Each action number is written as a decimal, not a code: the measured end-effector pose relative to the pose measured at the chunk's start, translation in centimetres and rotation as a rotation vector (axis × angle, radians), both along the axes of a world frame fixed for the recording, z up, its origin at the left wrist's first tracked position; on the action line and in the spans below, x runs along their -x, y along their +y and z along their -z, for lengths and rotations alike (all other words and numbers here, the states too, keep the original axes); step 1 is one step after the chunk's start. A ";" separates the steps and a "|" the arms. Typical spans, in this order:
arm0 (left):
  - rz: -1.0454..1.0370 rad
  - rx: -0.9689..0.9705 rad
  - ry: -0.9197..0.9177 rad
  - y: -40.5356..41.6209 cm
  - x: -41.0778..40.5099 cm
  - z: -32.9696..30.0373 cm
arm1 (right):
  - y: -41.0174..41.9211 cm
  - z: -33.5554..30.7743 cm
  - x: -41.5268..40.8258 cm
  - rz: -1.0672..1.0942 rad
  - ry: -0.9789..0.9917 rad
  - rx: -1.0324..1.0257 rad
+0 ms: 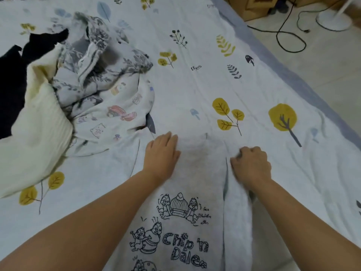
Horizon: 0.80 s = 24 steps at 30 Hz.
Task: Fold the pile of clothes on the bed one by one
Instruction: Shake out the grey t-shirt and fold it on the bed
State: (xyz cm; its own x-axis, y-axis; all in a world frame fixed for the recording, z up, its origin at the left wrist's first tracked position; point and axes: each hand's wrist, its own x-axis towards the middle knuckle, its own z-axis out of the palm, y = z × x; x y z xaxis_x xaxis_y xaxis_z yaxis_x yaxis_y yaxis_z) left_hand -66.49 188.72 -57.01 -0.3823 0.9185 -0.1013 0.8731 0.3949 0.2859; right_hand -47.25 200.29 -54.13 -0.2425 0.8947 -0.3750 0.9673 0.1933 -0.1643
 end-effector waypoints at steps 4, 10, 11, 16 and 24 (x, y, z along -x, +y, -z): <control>-0.030 0.107 -0.045 3.0 -2.0 0.0 | 0.1 0.3 -0.1 -0.081 0.149 0.012; -0.020 0.064 -0.090 6.4 -2.7 -1.2 | 3.1 -1.8 -0.8 0.147 0.378 -0.121; -0.069 0.021 -0.063 6.7 -2.5 -1.3 | 3.5 -2.0 -0.9 0.175 0.383 -0.142; -0.125 0.100 0.010 6.9 -3.5 -0.6 | 3.4 -1.1 -1.3 0.126 0.283 0.140; 0.069 0.269 -0.019 9.2 -5.6 -1.2 | 2.7 -2.5 -5.9 0.092 0.222 0.589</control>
State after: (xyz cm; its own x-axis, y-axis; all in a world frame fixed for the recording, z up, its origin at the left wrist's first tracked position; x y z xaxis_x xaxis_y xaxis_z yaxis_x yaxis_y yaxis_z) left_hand -60.89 197.90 -55.80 -0.3151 0.8816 -0.3514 0.8960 0.3984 0.1960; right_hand -41.32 203.02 -51.59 -0.3029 0.5749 -0.7601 0.9064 -0.0727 -0.4162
